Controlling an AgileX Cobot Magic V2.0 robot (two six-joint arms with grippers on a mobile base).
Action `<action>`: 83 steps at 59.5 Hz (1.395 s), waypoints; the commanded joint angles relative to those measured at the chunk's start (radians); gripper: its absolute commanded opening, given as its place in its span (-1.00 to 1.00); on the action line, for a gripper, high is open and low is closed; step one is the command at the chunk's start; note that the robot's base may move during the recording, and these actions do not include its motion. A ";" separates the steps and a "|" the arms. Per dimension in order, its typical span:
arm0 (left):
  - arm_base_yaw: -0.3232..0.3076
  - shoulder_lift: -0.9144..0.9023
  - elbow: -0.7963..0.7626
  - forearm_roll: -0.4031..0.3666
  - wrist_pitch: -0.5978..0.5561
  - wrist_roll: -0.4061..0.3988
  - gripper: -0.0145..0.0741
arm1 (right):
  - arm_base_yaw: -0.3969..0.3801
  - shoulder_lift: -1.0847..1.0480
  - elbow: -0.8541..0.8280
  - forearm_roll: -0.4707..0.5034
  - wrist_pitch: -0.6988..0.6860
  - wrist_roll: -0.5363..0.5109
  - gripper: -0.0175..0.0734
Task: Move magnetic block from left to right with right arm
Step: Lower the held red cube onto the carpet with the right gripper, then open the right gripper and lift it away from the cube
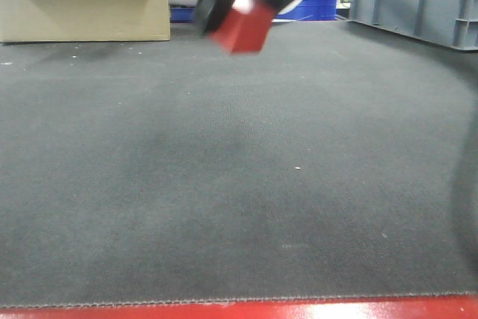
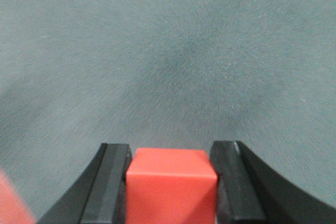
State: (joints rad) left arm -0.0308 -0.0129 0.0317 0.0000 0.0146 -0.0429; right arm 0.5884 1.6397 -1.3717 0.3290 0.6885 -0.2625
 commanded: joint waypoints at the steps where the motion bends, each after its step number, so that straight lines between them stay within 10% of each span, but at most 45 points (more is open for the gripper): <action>1: -0.004 -0.014 0.010 0.000 -0.090 -0.004 -0.94 | -0.002 0.036 -0.086 0.008 -0.033 0.010 -0.31; 35: -0.004 -0.014 0.010 0.000 -0.090 -0.004 -0.94 | -0.002 0.246 -0.128 -0.066 -0.028 0.016 -0.29; 50: -0.004 -0.014 0.010 0.000 -0.090 -0.004 -0.94 | -0.002 0.247 -0.130 -0.066 -0.002 0.016 0.77; 70: -0.004 -0.014 0.010 0.000 -0.090 -0.004 -0.94 | -0.013 0.174 -0.182 -0.063 0.023 0.044 0.64; 83: -0.004 -0.014 0.010 0.000 -0.090 -0.004 -0.94 | -0.060 0.024 -0.165 -0.063 0.054 0.104 0.03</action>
State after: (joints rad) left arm -0.0308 -0.0129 0.0317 0.0000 0.0146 -0.0429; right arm 0.5503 1.7806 -1.5152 0.2613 0.7646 -0.1748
